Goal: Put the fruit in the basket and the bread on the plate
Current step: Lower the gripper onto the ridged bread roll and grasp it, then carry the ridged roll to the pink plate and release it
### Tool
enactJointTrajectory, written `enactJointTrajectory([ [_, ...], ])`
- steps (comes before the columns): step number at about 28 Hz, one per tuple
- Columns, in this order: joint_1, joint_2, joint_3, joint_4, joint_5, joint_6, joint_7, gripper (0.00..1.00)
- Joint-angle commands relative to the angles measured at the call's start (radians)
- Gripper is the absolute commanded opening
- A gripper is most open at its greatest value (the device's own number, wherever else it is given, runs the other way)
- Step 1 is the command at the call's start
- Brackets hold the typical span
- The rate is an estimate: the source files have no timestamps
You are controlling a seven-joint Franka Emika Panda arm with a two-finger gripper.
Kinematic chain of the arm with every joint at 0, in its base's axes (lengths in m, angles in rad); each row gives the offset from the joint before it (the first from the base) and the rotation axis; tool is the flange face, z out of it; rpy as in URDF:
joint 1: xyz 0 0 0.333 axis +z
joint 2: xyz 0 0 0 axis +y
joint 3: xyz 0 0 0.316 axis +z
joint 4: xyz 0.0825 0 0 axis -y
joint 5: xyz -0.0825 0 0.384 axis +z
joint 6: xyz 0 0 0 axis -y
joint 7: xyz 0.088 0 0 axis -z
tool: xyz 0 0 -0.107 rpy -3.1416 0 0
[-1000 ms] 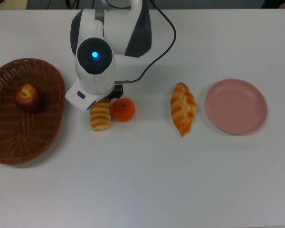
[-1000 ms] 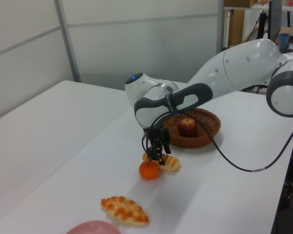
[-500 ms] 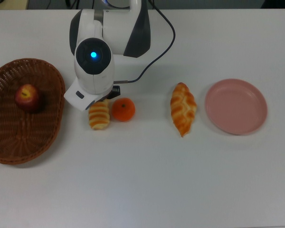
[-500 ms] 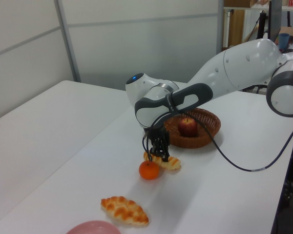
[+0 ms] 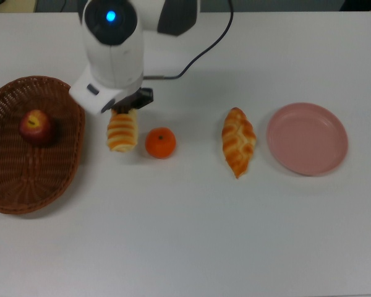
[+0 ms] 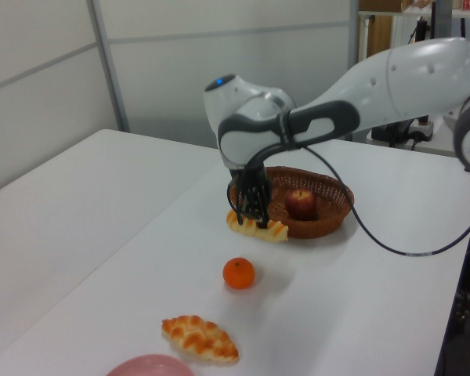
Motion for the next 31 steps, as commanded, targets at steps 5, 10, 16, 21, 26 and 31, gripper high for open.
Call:
enactJointTrajectory([
  [5,0.193,-0.096,0.003,-0.023,0.010,-0.078,0.114,0.00],
  [10,0.314,-0.093,0.005,-0.023,0.010,-0.036,0.248,0.00],
  [16,0.458,-0.061,0.005,-0.025,0.009,0.078,0.338,0.00],
  [21,0.533,-0.003,0.003,-0.023,-0.022,0.162,0.439,0.00],
  [26,0.612,0.034,0.005,-0.023,-0.064,0.209,0.475,0.01],
  [31,0.650,0.071,0.005,-0.023,-0.088,0.251,0.521,0.03],
])
